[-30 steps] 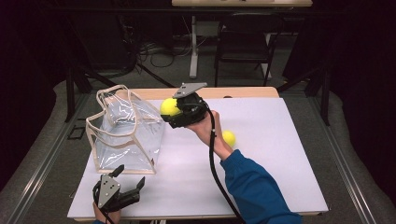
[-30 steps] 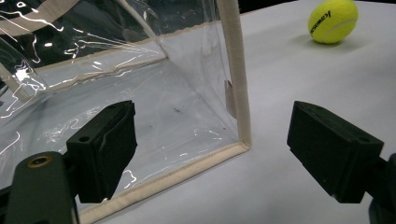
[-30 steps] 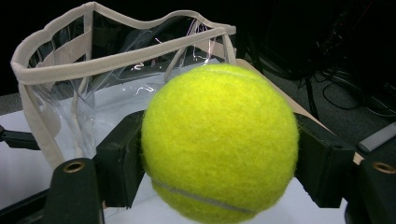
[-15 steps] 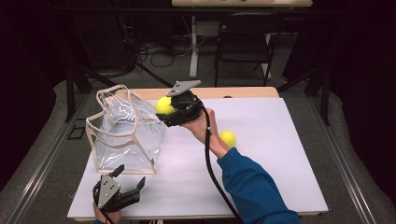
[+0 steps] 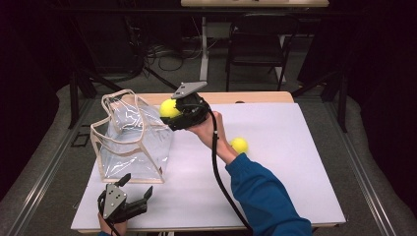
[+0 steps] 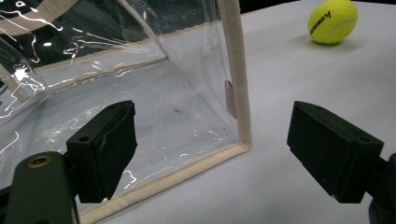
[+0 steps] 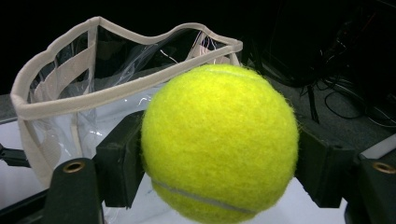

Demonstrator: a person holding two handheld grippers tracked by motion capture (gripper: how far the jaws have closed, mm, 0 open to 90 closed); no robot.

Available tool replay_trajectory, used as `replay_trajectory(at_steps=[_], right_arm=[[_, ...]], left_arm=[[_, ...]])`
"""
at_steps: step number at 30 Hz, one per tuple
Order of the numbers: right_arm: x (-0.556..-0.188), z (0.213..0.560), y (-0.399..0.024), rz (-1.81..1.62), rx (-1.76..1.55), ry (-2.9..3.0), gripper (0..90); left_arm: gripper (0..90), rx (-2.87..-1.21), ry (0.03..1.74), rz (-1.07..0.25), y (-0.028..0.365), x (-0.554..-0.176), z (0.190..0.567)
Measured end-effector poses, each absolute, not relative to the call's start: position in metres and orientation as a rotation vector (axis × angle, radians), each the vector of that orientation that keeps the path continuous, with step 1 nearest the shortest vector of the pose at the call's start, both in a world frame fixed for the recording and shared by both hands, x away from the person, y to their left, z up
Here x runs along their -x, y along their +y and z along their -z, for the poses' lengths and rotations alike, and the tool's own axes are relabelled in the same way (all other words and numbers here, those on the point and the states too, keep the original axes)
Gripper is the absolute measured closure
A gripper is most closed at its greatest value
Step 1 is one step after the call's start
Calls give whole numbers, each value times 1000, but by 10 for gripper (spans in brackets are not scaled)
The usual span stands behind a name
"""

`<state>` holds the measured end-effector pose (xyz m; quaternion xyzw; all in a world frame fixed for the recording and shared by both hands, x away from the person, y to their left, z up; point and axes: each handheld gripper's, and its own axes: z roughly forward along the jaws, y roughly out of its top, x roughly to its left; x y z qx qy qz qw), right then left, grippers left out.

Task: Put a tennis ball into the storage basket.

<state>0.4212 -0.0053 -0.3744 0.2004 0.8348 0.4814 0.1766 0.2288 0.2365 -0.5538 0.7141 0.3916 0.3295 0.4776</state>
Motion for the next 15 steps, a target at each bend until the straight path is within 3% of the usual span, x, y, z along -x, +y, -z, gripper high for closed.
replay_trajectory(at_steps=[15], right_arm=[[-422,368,4,-1387,-561,2345,264]], left_arm=[[160,-1743,954,-804,236,-228,553]])
